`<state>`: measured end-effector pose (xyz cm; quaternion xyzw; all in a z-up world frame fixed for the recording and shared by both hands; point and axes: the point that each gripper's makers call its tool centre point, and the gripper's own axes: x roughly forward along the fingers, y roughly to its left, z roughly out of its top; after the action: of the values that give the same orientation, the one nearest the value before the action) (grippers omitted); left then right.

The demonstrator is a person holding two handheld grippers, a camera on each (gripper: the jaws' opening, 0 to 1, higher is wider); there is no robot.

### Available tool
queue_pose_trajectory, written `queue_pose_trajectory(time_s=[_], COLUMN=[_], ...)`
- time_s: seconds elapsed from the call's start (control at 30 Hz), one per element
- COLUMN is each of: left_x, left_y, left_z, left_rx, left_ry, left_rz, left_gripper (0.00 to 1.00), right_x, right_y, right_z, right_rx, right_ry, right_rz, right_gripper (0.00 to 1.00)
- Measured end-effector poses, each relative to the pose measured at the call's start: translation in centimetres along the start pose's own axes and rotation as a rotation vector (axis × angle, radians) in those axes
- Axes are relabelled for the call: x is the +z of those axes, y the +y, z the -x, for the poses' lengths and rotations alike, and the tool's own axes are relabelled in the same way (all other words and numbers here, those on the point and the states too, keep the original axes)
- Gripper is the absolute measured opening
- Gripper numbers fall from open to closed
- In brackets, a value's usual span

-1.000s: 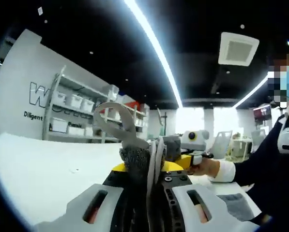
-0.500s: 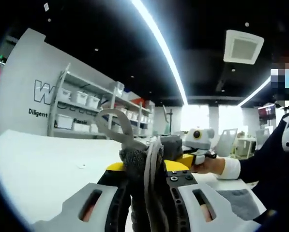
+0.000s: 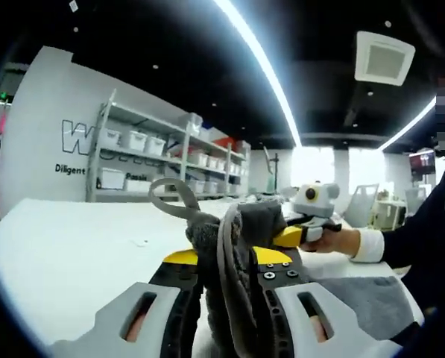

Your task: Open the folded towel by lifting each exposed corner and separating the folded layers until the towel lies flat within the target outline without major curled edges

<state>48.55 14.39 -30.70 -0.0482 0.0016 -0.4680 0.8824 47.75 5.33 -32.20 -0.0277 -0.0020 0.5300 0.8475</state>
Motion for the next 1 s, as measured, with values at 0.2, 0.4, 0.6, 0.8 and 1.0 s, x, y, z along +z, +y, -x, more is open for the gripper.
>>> queue_pose_trajectory(time_s=[0.2, 0.4, 0.6, 0.8, 1.0], left_x=[-0.5, -1.6, -2.5, -3.5, -4.1], left_y=[0.9, 1.5, 1.6, 2.1, 2.9], left_z=[-0.1, -0.3, -0.5, -0.6, -0.3], left_rx=[0.034, 0.077, 0.103, 0.136, 0.171], left_ry=[0.022, 0.066, 0.106, 0.152, 0.188], left_rz=[-0.028, -0.094, -0.135, -0.162, -0.182], left_gripper=[0.21, 0.19, 0.19, 0.18, 0.18], right_x=[-1.1, -2.0, -3.6, -4.8, -5.3], right_y=[-0.7, -1.3, -2.0, -2.6, -2.9], right_z=[-0.2, -0.5, -0.7, -0.9, -0.7], right_rx=[-0.034, -0.060, -0.132, -0.175, -0.191], right_ry=[0.042, 0.075, 0.168, 0.226, 0.255], right_rz=[0.013, 0.010, 0.087, 0.145, 0.176], right_gripper=[0.11, 0.12, 0.14, 0.19, 0.21])
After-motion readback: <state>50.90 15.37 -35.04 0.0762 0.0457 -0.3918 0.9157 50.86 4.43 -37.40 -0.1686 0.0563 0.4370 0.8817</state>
